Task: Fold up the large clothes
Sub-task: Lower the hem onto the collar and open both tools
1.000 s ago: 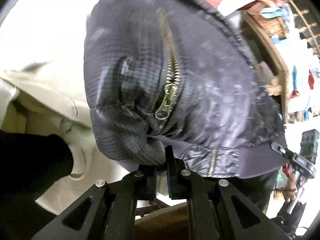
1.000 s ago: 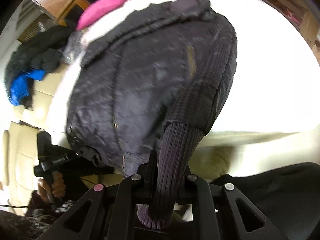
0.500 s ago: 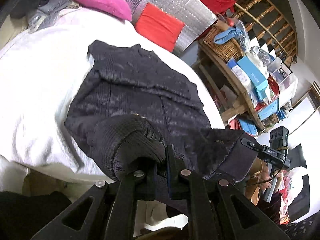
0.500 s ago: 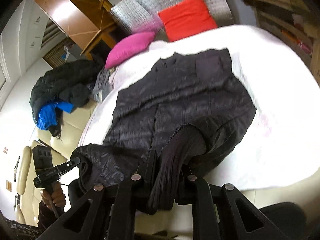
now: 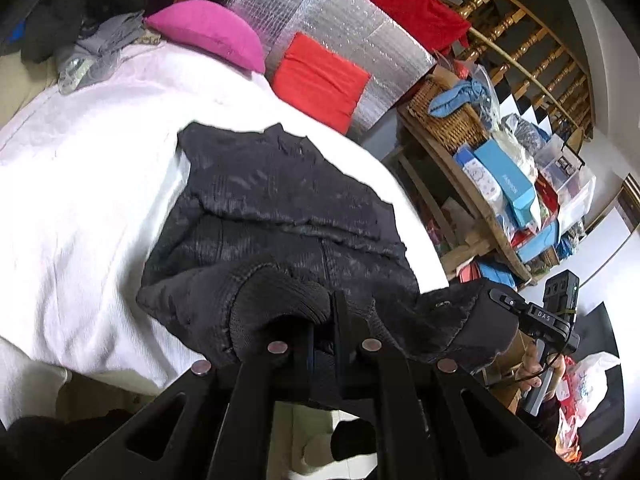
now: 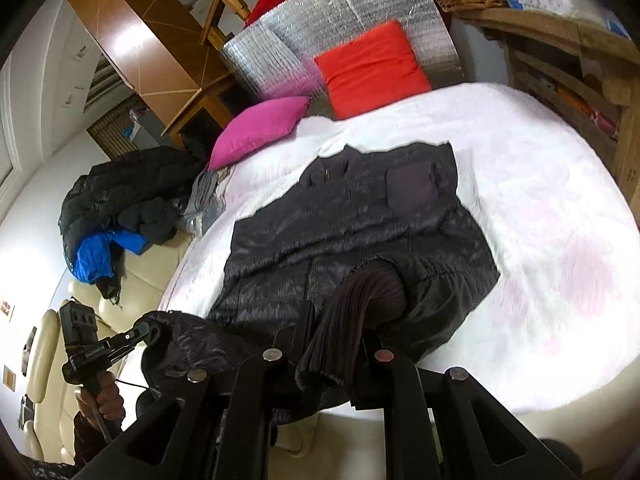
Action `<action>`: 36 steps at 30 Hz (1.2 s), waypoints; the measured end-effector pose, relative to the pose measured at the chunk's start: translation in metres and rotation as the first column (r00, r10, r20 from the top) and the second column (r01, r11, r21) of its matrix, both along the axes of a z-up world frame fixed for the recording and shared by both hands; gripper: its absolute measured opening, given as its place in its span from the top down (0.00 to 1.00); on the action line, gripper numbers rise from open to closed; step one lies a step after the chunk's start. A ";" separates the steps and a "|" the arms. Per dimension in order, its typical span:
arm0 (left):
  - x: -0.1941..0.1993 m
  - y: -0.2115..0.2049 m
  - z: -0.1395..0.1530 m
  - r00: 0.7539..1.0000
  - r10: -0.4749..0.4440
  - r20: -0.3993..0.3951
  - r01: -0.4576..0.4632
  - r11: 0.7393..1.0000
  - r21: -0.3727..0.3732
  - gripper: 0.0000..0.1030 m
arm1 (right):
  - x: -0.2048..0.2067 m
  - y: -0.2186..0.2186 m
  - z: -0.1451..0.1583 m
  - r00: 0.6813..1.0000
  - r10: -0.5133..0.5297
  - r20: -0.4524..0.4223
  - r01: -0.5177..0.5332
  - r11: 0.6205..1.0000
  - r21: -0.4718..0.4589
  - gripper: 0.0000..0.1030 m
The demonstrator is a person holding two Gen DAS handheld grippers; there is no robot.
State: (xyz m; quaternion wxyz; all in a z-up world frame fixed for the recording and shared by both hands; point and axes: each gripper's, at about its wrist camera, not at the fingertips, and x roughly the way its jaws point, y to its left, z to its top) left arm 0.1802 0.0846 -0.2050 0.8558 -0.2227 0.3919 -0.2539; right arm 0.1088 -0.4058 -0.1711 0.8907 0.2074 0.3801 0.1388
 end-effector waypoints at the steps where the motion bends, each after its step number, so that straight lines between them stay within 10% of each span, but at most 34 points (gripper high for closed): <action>1: 0.005 0.001 0.004 1.000 0.007 0.009 -0.007 1.000 -0.002 0.92 | 0.004 -0.001 0.003 1.000 -0.005 0.008 0.005 1.000 0.001 0.86; 20: 0.121 0.014 0.048 0.992 0.115 0.043 -0.113 0.992 -0.046 0.92 | 0.126 -0.015 0.047 0.990 -0.094 0.107 0.093 0.996 0.015 0.87; 36: 0.303 0.002 0.047 0.986 0.165 0.028 -0.166 0.986 0.028 0.92 | 0.314 -0.025 0.047 0.970 -0.207 0.126 0.205 0.978 0.029 0.90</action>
